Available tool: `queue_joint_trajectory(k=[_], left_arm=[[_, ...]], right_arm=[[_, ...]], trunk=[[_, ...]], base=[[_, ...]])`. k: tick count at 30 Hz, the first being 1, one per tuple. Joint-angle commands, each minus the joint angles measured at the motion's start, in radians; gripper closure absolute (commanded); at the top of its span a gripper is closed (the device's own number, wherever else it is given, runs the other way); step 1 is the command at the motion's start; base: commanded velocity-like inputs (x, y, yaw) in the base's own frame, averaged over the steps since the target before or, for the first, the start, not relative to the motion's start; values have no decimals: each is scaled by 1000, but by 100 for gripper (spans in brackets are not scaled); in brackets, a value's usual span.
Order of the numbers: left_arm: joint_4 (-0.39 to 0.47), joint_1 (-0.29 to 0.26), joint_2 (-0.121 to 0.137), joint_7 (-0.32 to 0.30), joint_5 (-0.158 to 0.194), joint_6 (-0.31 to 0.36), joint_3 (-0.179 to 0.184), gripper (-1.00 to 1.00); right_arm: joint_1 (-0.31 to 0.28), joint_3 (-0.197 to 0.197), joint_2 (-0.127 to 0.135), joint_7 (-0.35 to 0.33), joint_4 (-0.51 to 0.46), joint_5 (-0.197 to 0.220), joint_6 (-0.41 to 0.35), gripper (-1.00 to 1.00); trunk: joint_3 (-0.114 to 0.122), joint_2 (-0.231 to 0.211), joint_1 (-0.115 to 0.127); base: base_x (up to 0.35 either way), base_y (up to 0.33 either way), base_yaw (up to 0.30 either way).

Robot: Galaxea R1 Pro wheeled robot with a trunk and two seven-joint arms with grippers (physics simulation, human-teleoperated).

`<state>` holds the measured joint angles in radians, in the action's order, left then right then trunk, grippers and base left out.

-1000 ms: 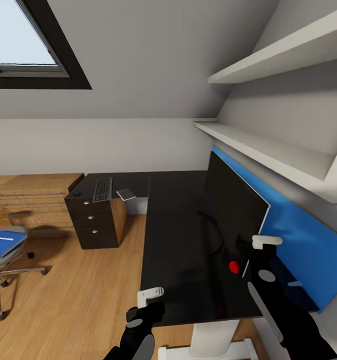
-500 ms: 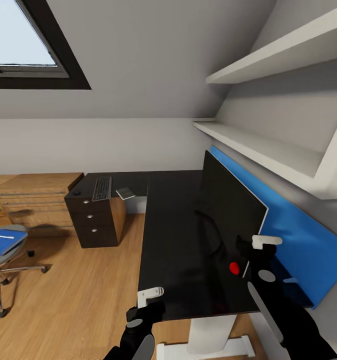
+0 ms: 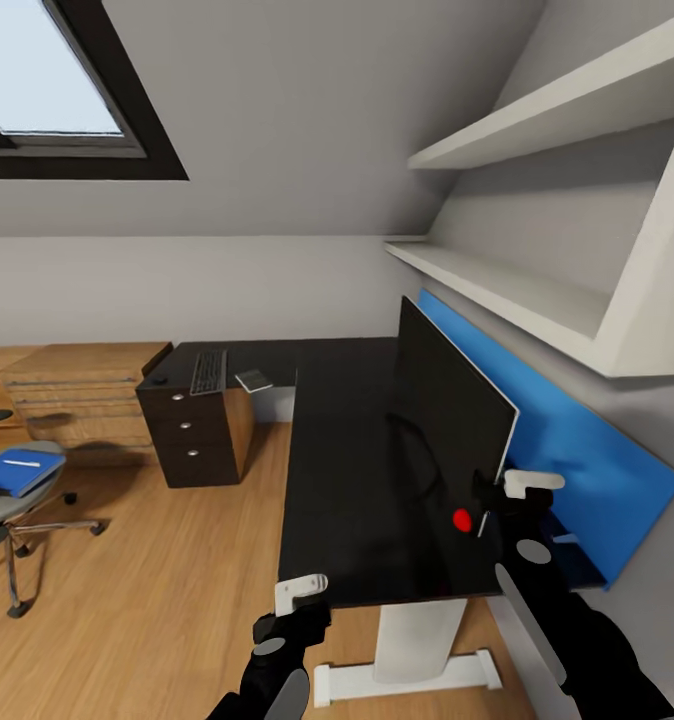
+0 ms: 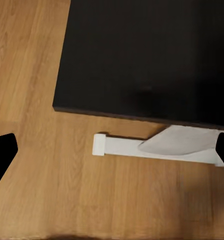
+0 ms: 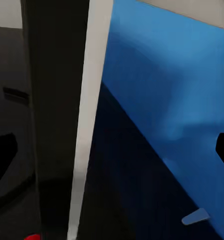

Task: In the bedroom, organize the workspace by keeping the computer under the desk, ensuring the monitor is on the desk, placing the keyboard on the desk next to the monitor, placing the mouse on the desk next to the keyboard, moving the folder from the swivel chair onto the desk next to the mouse, stacking the notebook on top of the folder with the pen on top of the notebook, and positioning the swivel chair next to the desk.

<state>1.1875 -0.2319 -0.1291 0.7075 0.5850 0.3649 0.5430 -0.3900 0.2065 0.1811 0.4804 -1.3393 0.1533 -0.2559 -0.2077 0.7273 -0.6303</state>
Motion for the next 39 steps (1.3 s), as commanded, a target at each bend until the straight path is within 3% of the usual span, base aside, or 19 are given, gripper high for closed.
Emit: queue_joint_trajectory(k=[1,17,20,24,26,39], left_arm=[[1,-1,0,7,6,3,2,-100],[1,-1,2,8,4,2,0,-100],[2,-1,4,8,4,2,-2,-100],[4,-1,5,9,4,2,-5,-100],[7,-1,6,10,4,2,-9,-100],[8,-1,8,7,6,2,-15,-100]], right_arm=[[-1,4,1,8,-1,6,-5,-100],[-1,5,-1,4,11,7,-4,-100],[-2,4,-12,2,49,10,-3,-100],[-2,3,-47,0,104,8,-2,-100],[-4,2,-84,-2,134,-14,-1,-100],[-4,2,-96,0,135,-32,-1,-100]], trunk=[[-2,1,0],[-2,1,0],[-2,1,0],[-2,1,0],[-2,1,0],[-2,1,0]], base=[[-311,0,0],[-332,23,0],[-319,149,0],[-297,189,0],[-246,245,0],[-156,300,0]])
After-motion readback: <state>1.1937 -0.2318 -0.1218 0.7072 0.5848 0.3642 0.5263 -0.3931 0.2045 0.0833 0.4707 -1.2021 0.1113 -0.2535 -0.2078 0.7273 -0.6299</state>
